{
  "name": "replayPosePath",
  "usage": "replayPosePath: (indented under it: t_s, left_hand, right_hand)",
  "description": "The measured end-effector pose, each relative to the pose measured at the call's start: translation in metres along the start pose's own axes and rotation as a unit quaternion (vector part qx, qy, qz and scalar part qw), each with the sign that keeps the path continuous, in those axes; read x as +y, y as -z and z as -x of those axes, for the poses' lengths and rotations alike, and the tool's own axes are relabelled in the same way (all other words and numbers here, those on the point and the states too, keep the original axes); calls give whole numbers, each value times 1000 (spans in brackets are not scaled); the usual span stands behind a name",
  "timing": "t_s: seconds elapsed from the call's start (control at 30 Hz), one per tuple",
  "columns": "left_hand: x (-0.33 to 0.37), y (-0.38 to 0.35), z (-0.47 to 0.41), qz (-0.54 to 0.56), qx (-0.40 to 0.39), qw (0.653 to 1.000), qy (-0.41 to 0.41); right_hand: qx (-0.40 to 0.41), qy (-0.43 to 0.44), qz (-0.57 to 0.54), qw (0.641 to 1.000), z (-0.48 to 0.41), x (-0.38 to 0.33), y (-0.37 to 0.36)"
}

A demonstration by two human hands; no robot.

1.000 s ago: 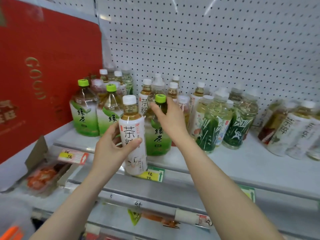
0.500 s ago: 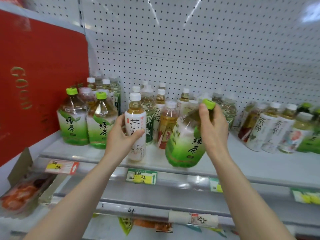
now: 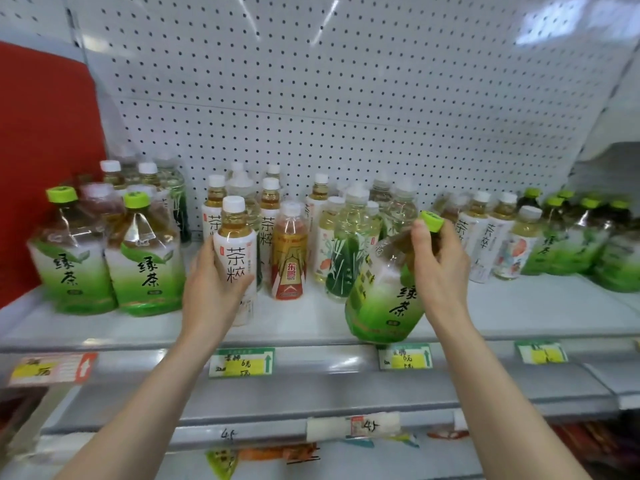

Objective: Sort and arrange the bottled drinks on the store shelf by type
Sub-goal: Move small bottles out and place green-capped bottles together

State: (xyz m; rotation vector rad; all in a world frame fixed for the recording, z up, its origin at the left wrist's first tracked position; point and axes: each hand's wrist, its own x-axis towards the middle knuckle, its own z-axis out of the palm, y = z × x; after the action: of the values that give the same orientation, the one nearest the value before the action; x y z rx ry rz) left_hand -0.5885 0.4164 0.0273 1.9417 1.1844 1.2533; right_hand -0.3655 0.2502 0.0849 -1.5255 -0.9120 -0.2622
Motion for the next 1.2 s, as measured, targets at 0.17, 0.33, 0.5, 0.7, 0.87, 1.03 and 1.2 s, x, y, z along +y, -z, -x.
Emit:
replayPosePath:
  t_s: [0.17,0.33,0.5,0.7,0.87,1.03,1.2]
  left_hand:
    - [34,-23,43,-33,100,985,-133]
    - [77,-90,50,-24,-29,975,-219]
    - [141,-186,47,-37,-121,957,-260]
    - [227,-318,39,-57,-157,928,-333]
    - [277,-409,38,-63,-150,912,-377]
    - [299,-467,32,-130,-136,890,-416]
    - [300,-498,20,-252,-93,858,-439]
  right_hand:
    - [39,2,20,999,-14,20,27]
    - [60,13,63,996,-39,52,74]
    - [88,10,87,992,-82,109,141]
    - [87,9,160,983,-156,191,232]
    - [40,-36,219,974,-207,250,285]
    - [10,-91,219,971,-248,297,304]
    - [-1,-78,242,967,-286,335,304]
